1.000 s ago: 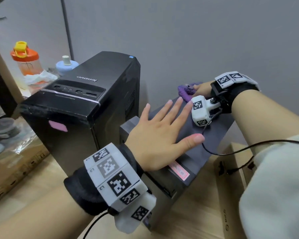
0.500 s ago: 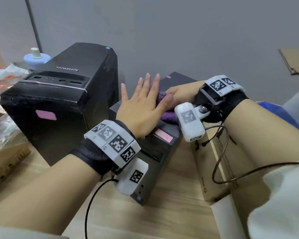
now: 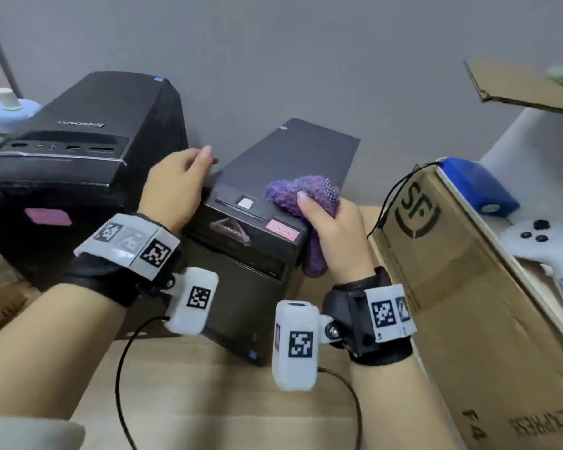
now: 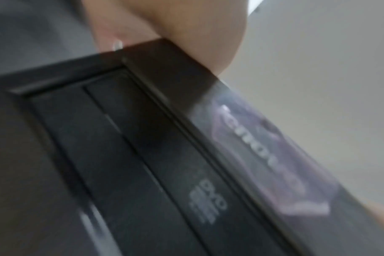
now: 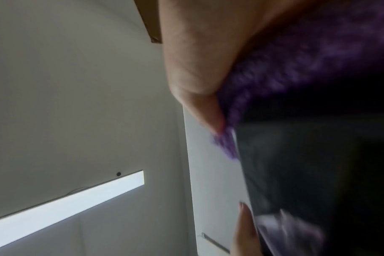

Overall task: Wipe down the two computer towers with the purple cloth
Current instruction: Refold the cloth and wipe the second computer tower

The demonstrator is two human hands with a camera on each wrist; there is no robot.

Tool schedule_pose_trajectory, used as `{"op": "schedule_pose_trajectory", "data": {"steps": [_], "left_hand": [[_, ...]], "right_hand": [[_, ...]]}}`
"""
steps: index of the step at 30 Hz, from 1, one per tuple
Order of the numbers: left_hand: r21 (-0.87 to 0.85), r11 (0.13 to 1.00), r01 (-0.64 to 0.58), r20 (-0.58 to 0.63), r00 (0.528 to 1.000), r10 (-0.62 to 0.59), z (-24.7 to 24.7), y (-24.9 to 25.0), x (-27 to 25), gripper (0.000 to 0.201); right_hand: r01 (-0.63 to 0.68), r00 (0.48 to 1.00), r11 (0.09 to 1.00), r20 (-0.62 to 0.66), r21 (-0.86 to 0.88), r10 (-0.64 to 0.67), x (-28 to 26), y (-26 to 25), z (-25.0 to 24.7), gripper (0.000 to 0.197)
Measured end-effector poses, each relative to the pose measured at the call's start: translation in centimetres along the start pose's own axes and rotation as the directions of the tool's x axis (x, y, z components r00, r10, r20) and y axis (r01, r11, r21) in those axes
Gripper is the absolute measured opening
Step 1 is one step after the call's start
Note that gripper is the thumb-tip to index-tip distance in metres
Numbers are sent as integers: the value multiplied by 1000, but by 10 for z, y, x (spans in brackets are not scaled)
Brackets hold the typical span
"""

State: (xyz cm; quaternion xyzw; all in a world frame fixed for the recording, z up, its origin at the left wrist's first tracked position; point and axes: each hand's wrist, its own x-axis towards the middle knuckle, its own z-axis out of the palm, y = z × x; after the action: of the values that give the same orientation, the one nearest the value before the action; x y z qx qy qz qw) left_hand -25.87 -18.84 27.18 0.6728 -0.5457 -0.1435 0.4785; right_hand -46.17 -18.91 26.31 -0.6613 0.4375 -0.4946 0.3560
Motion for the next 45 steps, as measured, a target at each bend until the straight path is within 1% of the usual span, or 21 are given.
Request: {"op": "schedule_pose_trajectory", "data": {"steps": [1, 3, 5, 6, 8, 9, 12, 15, 17, 20, 23, 28, 29, 31, 33, 34, 37, 38, 40, 42, 45], "left_hand": [[-132, 991, 30, 34, 999, -26, 0, -2, -2, 33], [-322, 945, 63, 96, 995, -34, 3, -5, -7, 26], [-401, 911, 97, 139, 989, -45, 4, -6, -7, 33], [-428, 895, 124, 161, 985, -60, 4, -6, -6, 36], [-468, 863, 188, 209, 973, -99, 1, -4, -7, 33], [-486, 849, 209, 229, 968, -107, -1, -2, -8, 33], [-561, 788, 253, 267, 956, -117, -1, -2, -12, 37], [-575, 773, 269, 288, 951, -116, 3, 13, -19, 21], [-595, 751, 287, 298, 946, -125, 7, 21, -24, 20], [-641, 724, 257, 305, 950, -66, 19, 26, -35, 11], [-673, 692, 262, 299, 952, -70, 32, 28, -52, 16], [-654, 713, 255, 310, 949, -55, 50, 48, -72, 4], [-661, 706, 253, 306, 950, -53, 53, 53, -74, 3], [-683, 686, 251, 313, 949, -36, 60, 58, -79, 9], [-669, 698, 255, 322, 946, -37, 68, 59, -85, 11], [-658, 705, 263, 330, 943, -44, 72, 61, -87, 12], [-637, 715, 287, 360, 931, -52, 78, 70, -94, 15], [-634, 717, 291, 365, 930, -55, 79, 72, -96, 16], [-631, 720, 288, 365, 930, -51, 80, 72, -96, 16], [-632, 719, 289, 371, 928, -47, 78, 69, -95, 15], [-631, 712, 307, 394, 918, -46, 73, 67, -92, 16]], "right_hand": [[20, 994, 999, -104, 34, -17, -6, 0, 10, 40], [82, 964, 996, -255, 32, -71, -18, -4, 27, 29], [110, 925, 994, -366, 3, -101, -22, -7, 39, 25], [107, 906, 994, -411, -3, -99, -22, -8, 43, 29], [116, 871, 993, -479, -20, -111, -20, -8, 47, 38], [135, 857, 990, -496, -47, -140, -20, -8, 47, 39], [202, 823, 964, -504, -174, -263, -20, -5, 43, 35], [210, 806, 949, -507, -236, -305, -22, 1, 34, 34], [196, 795, 954, -534, -226, -289, -24, 5, 24, 36], [204, 776, 963, -571, -174, -268, -27, 8, 5, 35], [196, 781, 974, -583, -114, -225, -25, 13, -18, 30], [139, 800, 990, -587, -23, -126, -19, 20, -49, 9], [126, 799, 992, -592, -14, -110, -17, 21, -54, 10], [110, 795, 994, -599, -8, -93, -16, 20, -64, 12], [99, 779, 995, -622, -1, -79, -14, 22, -75, 4], [96, 771, 995, -634, 9, -69, -13, 23, -80, 9], [71, 760, 997, -647, -3, -56, -11, 26, -90, 45], [61, 766, 998, -641, -7, -51, -11, 27, -92, 50], [30, 783, 999, -620, -25, -39, -11, 24, -93, 50], [5, 811, 996, -583, -87, -55, -11, 19, -93, 51], [-30, 848, 978, -524, -204, -83, -14, 3, -88, 39]]}}
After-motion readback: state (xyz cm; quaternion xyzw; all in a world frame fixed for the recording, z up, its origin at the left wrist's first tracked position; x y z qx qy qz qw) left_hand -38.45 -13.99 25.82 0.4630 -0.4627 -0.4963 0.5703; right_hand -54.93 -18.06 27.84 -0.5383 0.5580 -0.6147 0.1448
